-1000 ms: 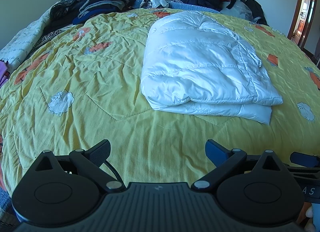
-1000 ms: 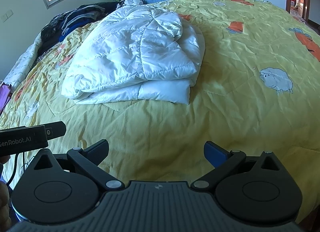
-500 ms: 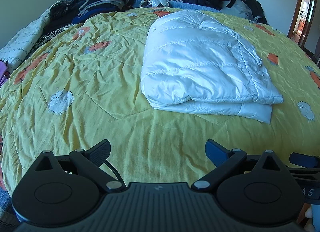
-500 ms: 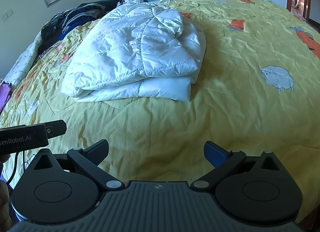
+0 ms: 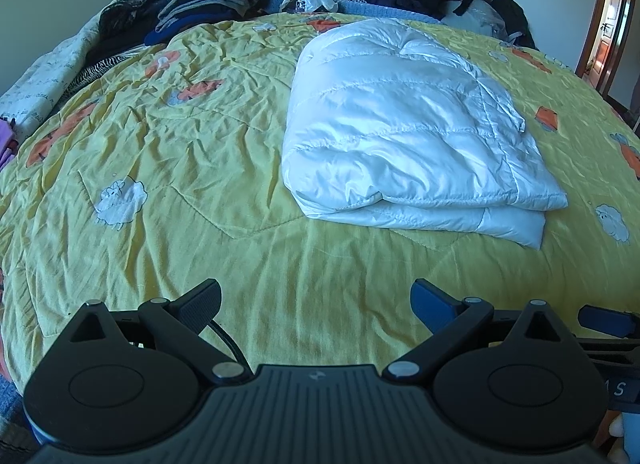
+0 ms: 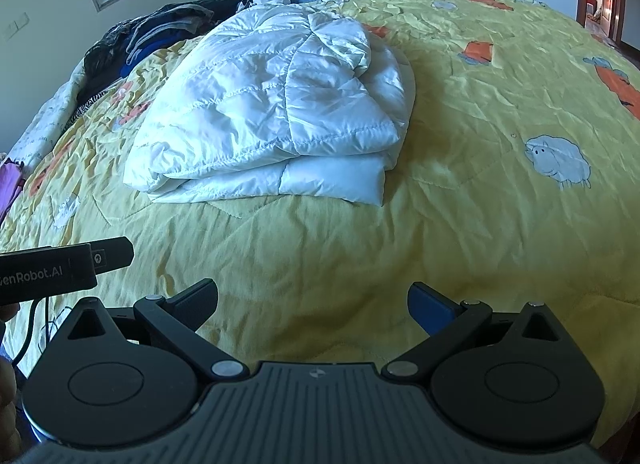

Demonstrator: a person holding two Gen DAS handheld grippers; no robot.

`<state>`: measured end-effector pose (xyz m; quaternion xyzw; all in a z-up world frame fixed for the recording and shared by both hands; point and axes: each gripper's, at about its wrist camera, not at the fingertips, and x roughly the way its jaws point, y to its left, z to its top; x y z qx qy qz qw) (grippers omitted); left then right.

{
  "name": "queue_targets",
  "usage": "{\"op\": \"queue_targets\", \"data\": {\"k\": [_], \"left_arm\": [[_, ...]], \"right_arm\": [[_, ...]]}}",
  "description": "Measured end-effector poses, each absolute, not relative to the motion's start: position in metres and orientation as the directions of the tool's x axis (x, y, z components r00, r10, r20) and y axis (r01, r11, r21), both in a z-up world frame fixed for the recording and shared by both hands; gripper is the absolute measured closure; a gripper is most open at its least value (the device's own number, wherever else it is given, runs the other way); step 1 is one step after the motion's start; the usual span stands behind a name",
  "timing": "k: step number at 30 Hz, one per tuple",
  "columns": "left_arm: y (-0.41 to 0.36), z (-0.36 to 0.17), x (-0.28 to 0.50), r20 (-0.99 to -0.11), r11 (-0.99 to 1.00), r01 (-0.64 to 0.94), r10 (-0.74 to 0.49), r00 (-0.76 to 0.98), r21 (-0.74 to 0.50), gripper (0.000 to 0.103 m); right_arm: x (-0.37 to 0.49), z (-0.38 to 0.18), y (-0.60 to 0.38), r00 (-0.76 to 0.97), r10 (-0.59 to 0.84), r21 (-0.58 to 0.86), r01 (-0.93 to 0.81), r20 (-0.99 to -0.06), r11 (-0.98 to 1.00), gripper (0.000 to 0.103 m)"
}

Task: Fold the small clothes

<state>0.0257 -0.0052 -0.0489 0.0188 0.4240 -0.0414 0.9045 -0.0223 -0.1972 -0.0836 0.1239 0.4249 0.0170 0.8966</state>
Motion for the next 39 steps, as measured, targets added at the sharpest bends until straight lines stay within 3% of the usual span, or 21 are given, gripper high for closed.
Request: {"op": "queue_targets", "data": {"k": [39], "left_arm": [[-0.0034,-0.0550,0.0309,-0.788,0.996,0.079,-0.072,0.611,-0.029,0.001]], "right_arm": [[-0.0187,-0.0899,-0.1972,0.614,0.153,0.242,0.063,-0.775,0.968,0.000]]}}
